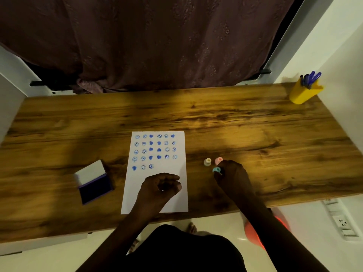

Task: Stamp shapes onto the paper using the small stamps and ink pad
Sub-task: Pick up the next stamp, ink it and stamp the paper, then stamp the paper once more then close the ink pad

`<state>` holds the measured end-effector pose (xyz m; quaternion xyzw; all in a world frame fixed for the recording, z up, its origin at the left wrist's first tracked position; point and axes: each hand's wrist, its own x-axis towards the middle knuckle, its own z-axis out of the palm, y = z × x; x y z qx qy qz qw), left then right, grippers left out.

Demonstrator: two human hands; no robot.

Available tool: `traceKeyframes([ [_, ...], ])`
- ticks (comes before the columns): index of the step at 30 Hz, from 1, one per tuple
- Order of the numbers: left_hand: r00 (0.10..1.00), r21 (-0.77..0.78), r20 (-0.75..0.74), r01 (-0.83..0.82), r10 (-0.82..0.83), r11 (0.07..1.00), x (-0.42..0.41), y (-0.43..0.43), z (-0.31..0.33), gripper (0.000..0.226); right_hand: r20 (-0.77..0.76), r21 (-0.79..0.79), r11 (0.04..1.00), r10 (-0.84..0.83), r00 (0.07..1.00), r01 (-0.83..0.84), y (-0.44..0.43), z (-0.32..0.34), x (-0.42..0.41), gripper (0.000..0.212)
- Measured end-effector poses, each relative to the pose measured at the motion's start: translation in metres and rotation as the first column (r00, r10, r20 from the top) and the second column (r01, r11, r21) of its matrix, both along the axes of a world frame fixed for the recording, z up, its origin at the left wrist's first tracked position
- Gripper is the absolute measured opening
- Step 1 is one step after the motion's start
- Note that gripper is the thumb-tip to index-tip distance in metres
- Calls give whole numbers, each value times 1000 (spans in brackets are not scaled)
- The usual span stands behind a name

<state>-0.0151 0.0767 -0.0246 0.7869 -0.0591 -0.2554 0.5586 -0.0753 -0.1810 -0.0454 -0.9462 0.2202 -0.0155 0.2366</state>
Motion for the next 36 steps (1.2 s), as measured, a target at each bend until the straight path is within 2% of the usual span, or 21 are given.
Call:
traceKeyframes([
  [6, 1000, 26, -20, 21, -20, 999, -1, 2, 2, 28, -18, -49, 999, 1, 1000, -2, 3, -2, 0, 31],
  [9, 999, 12, -32, 8, -8, 1000, 2, 4, 1, 27, -5, -41, 999, -5, 1000, 5, 3, 4, -3, 30],
  [12, 1000, 8, -30, 2, -2, 1000, 4, 8, 2, 27, 43, -57, 998, -14, 999, 16, 3, 15, -7, 36],
  [15, 999, -31, -26, -22, 21, 999, 9, 14, 0, 31, 131, -88, 996, 9, 991, 2, 9, 30, -8, 30],
  [18, 998, -60, -30, -61, 59, 996, 15, 24, -1, 35, 204, -44, 999, 33, 978, -24, 26, 46, 0, 19],
  [21, 993, -54, -39, -117, 115, 992, 21, 38, 0, 38, 214, -12, 996, 92, 972, -92, 51, 57, 14, 18],
  [24, 988, -6, -32, -149, 149, 989, 30, 58, 4, 23, 221, 71, 987, 125, 967, -144, 77, 61, 31, 15],
  [25, 987, 3, -21, -162, 162, 987, 32, 65, 5, 17, 205, 90, 984, 130, 970, -151, 86, 61, 37, 16],
  [29, 967, 52, 87, -243, 237, 969, 40, 98, 8, 22, 190, 109, 971, 191, 963, -215, 126, 61, 58, 21],
  [33, 947, 101, 167, -292, 273, 951, 42, 139, 9, 29, 173, 243, 924, 259, 950, -296, 168, 58, 81, 22],
  [36, 930, 110, 199, -336, 310, 935, 44, 170, 10, 16, 151, 288, 890, 322, 935, -353, 197, 50, 100, 20],
])
